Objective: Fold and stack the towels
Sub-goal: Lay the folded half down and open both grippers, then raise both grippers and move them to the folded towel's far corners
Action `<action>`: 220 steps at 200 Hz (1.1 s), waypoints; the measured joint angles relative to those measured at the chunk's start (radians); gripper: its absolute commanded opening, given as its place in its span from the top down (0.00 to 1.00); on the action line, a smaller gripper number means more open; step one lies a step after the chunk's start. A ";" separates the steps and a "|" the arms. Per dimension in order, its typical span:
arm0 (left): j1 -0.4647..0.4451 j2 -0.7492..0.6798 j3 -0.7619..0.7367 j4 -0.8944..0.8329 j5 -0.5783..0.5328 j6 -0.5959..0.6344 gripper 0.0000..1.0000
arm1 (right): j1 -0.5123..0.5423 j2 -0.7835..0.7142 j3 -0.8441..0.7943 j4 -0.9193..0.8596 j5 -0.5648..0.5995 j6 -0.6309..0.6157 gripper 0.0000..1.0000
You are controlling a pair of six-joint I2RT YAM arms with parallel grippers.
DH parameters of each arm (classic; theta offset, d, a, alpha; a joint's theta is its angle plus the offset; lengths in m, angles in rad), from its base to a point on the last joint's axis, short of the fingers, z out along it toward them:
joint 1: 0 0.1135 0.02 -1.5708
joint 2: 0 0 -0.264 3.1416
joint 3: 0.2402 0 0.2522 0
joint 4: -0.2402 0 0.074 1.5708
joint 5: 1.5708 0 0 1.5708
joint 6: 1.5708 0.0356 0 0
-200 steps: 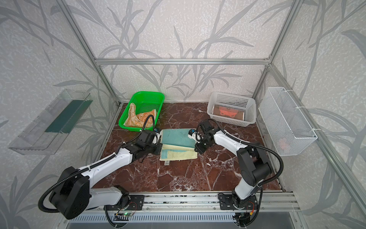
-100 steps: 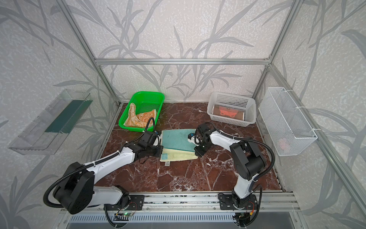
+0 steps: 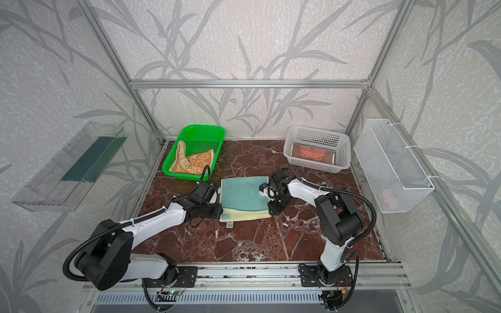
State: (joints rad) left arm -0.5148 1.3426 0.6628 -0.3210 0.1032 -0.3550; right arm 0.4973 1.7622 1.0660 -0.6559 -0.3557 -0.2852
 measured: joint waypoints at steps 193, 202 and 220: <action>0.009 -0.084 0.051 0.022 -0.109 -0.015 0.36 | 0.008 -0.171 -0.003 0.092 0.060 0.128 0.68; 0.023 -0.035 0.099 0.021 -0.112 -0.005 0.36 | 0.008 -0.140 0.025 0.095 0.064 0.127 0.68; 0.058 0.072 0.211 0.013 -0.114 0.008 0.36 | 0.008 -0.073 0.100 0.095 0.078 0.115 0.68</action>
State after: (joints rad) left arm -0.4564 1.4143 0.8742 -0.3077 -0.0113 -0.3466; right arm 0.5053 1.6894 1.1660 -0.5610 -0.2775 -0.1703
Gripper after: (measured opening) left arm 0.640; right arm 0.320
